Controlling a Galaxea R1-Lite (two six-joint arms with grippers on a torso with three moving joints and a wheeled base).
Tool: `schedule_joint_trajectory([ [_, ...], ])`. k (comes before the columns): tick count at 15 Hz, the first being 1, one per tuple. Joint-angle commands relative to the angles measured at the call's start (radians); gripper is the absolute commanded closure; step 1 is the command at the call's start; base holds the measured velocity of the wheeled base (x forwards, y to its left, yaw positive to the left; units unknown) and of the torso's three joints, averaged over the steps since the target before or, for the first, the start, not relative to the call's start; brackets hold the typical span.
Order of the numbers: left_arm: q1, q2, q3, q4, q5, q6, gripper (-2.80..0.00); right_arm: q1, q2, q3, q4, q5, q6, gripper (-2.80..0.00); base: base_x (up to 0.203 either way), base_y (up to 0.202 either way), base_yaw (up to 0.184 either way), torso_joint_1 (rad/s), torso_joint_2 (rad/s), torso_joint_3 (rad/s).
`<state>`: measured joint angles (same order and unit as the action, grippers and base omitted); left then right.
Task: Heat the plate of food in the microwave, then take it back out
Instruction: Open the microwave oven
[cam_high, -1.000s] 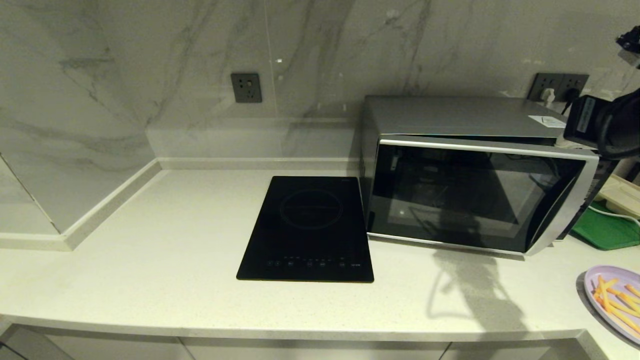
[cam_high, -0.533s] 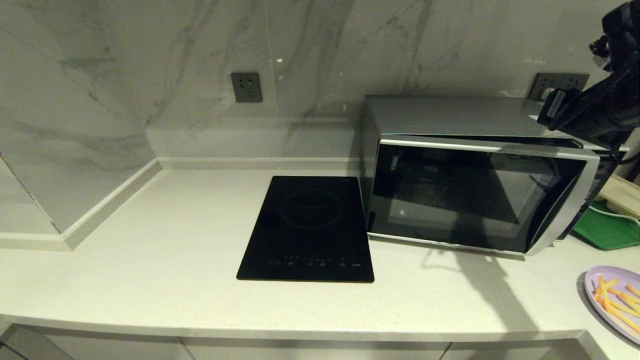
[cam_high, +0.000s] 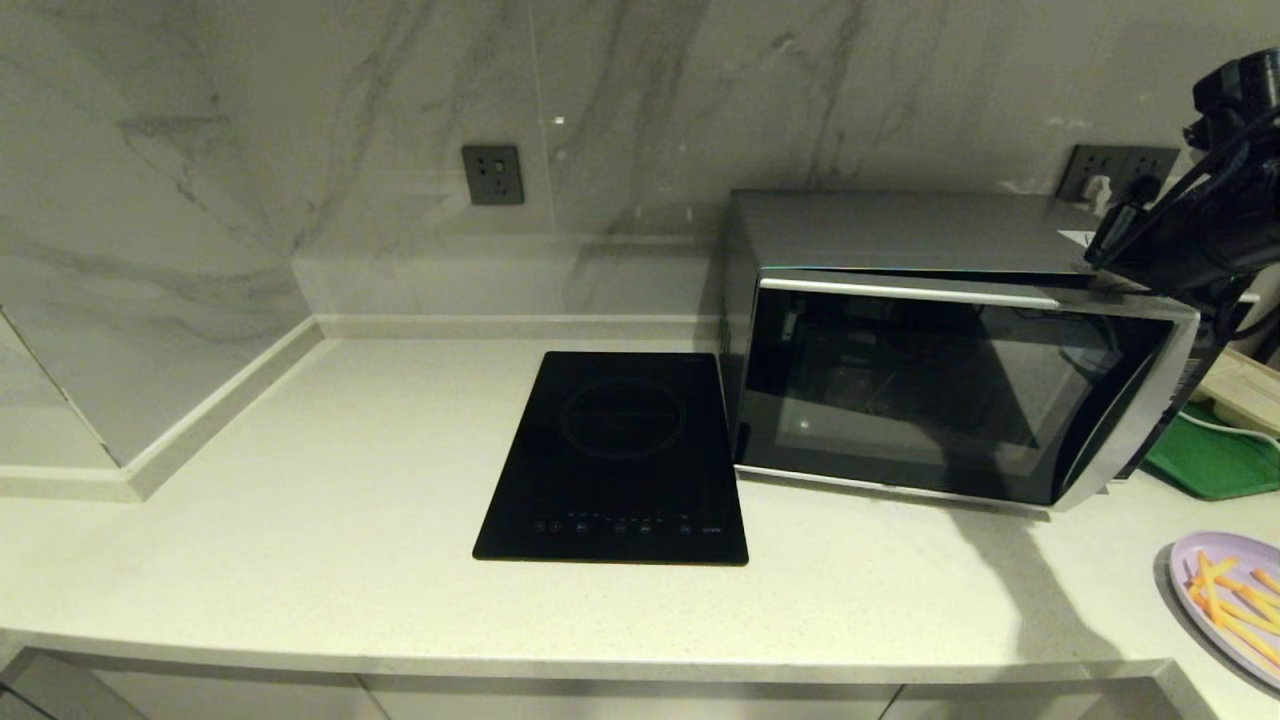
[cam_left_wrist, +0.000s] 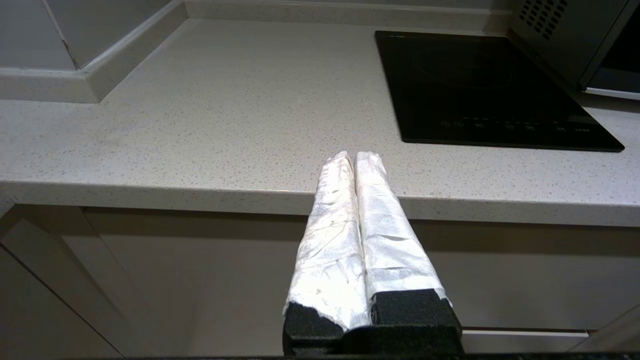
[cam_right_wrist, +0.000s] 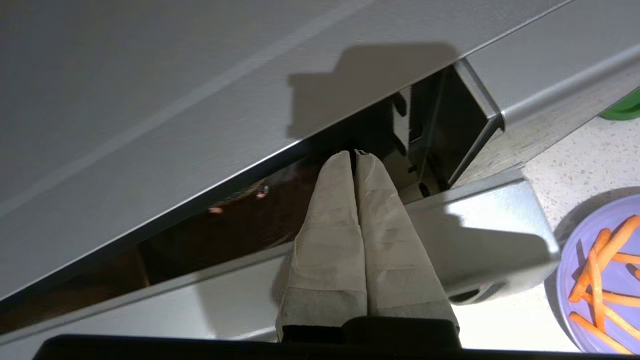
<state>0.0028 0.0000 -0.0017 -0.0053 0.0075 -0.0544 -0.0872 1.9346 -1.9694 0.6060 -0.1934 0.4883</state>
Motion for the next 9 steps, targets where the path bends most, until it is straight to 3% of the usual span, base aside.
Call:
schedule_joint_trajectory([
  [1,0.0,0.0,0.0,-0.001,0.0,-0.001,0.0,-0.006,0.014,0.001,0.005,0.002,0.003,0.0,0.0,0.0,0.0,0.0,0.0,0.0],
  [4,0.0,0.0,0.0,-0.001,0.0,-0.001,0.0,-0.006,0.0,0.006,0.054,0.026,0.003,0.0,0.0,0.0,0.0,0.0,0.0,0.0],
  [9,0.0,0.0,0.0,-0.001,0.0,-0.001,0.0,0.001,-0.127,0.035,0.191,0.16,-0.04,0.0,0.0,0.0,0.0,0.0,0.0,0.0],
])
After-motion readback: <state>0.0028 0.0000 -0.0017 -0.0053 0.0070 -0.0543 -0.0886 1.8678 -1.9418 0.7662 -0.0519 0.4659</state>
